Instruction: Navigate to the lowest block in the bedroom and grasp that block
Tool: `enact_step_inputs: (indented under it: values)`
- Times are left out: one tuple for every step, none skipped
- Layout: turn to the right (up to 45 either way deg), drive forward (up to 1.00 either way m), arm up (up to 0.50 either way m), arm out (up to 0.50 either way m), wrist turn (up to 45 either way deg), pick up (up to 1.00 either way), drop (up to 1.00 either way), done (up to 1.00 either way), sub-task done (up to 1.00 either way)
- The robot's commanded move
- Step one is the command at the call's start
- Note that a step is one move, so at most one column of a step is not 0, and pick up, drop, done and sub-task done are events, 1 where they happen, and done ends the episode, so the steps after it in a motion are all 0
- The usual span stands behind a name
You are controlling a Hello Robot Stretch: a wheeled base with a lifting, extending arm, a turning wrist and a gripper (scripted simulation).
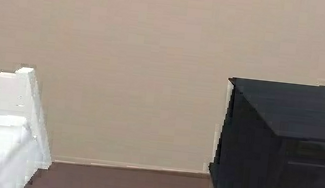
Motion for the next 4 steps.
enact_step_inputs:
  values:
    - [30.0,0.0,0.0,0.0,0.0,0.0,0.0,0.0,0.0]
    - [0.0,0.3,0.0,0.0,0.0,0.0,0.0,0.0,0.0]
    - [45.0,0.0,0.0,0.0,0.0,0.0,0.0,0.0,0.0]
    - [-45.0,0.0,0.0,0.0,0.0,0.0,0.0,0.0,0.0]
